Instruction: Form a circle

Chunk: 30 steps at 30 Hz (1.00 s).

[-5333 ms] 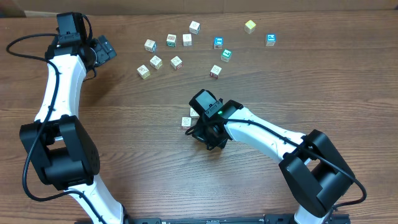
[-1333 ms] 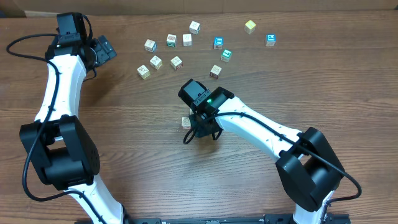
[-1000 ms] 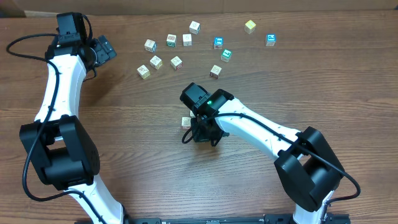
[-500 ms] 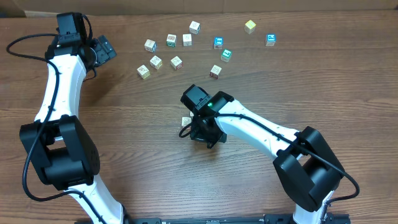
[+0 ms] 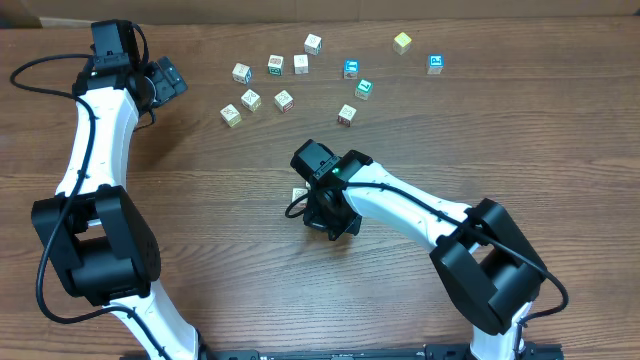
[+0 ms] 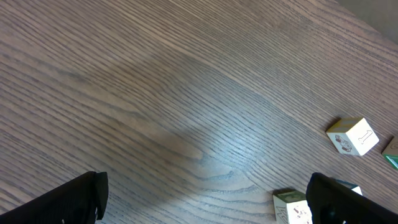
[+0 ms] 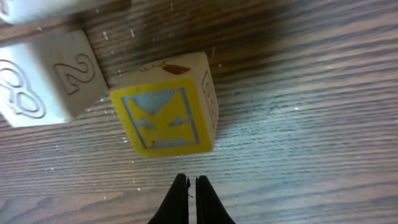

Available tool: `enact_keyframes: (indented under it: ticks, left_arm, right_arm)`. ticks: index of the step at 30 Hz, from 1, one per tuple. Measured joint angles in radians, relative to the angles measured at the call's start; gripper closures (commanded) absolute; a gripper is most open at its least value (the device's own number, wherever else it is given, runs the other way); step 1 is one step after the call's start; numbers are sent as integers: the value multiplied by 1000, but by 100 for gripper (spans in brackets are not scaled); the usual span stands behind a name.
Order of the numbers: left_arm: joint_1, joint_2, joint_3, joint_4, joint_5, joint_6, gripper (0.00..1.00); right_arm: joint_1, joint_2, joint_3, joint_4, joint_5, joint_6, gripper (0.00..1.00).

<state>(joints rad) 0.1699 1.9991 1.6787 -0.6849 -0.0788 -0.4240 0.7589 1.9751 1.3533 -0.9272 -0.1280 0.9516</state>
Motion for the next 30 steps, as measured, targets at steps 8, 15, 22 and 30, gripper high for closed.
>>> enact_keyframes:
  ticks: [8,15,22,30]
  left_arm:
    - [0,0,0,0,0,0,0]
    - [0,0,0,0,0,0,0]
    - [0,0,0,0,0,0,0]
    - [0,0,0,0,0,0,0]
  right_arm:
    - [-7,11,0,43,-20,13,96]
    - [-11,11,0,63,-23,14,96]
    - [-11,11,0,58,-26,14,96]
    - [-12,11,0,36,-40,16,96]
